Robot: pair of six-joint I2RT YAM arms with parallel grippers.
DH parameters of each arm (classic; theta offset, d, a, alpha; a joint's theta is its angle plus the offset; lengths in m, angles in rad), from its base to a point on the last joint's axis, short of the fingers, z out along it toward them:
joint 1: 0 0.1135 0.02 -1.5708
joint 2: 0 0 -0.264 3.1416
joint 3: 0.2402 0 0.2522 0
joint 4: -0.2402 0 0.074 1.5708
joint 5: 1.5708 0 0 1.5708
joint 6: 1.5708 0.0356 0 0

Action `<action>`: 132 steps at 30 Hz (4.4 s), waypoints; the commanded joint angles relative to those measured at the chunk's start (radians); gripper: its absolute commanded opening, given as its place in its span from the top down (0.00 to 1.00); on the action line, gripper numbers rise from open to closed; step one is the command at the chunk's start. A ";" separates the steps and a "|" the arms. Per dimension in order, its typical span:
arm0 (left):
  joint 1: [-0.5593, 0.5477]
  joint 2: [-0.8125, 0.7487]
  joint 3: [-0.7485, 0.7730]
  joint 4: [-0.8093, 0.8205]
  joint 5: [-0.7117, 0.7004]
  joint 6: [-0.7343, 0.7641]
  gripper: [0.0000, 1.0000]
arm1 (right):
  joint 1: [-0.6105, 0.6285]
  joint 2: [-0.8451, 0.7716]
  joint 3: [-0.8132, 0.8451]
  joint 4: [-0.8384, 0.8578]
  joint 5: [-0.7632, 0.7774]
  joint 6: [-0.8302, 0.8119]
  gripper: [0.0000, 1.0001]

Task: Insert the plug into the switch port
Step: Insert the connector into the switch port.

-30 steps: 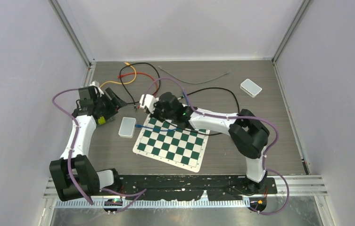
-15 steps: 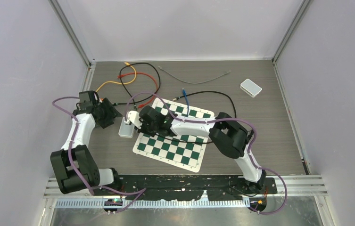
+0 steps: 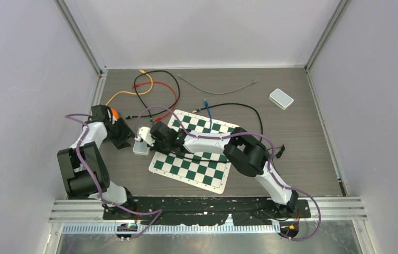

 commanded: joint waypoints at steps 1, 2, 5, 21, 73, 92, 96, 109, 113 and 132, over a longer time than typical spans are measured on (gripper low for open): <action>0.008 0.025 0.058 -0.022 0.034 0.040 0.49 | 0.006 0.022 0.079 -0.011 0.056 -0.002 0.95; 0.008 0.032 0.063 -0.028 0.034 0.047 0.49 | 0.005 0.031 0.091 -0.014 0.060 -0.004 0.95; 0.008 0.047 0.071 -0.036 0.039 0.052 0.51 | 0.005 0.038 0.100 -0.015 0.058 -0.003 0.95; 0.006 0.035 0.020 -0.029 0.075 0.053 0.57 | 0.024 0.050 0.145 -0.060 0.047 -0.024 0.95; 0.005 0.081 0.057 -0.167 0.043 0.165 0.57 | 0.028 0.050 0.164 -0.129 -0.030 -0.151 0.95; 0.005 0.075 0.083 -0.163 0.046 0.174 0.57 | 0.026 0.078 0.233 -0.209 -0.028 -0.160 0.95; 0.004 0.084 0.069 -0.157 0.031 0.172 0.57 | 0.029 0.084 0.253 -0.221 -0.029 -0.160 0.95; 0.005 0.108 0.061 -0.146 0.051 0.174 0.62 | 0.037 0.116 0.302 -0.266 -0.008 -0.173 0.95; 0.005 0.107 0.057 -0.143 0.057 0.172 0.62 | 0.046 0.111 0.302 -0.272 0.013 -0.176 0.95; 0.005 0.125 0.041 -0.145 0.116 0.178 0.63 | 0.020 0.123 0.277 -0.149 -0.161 -0.132 0.95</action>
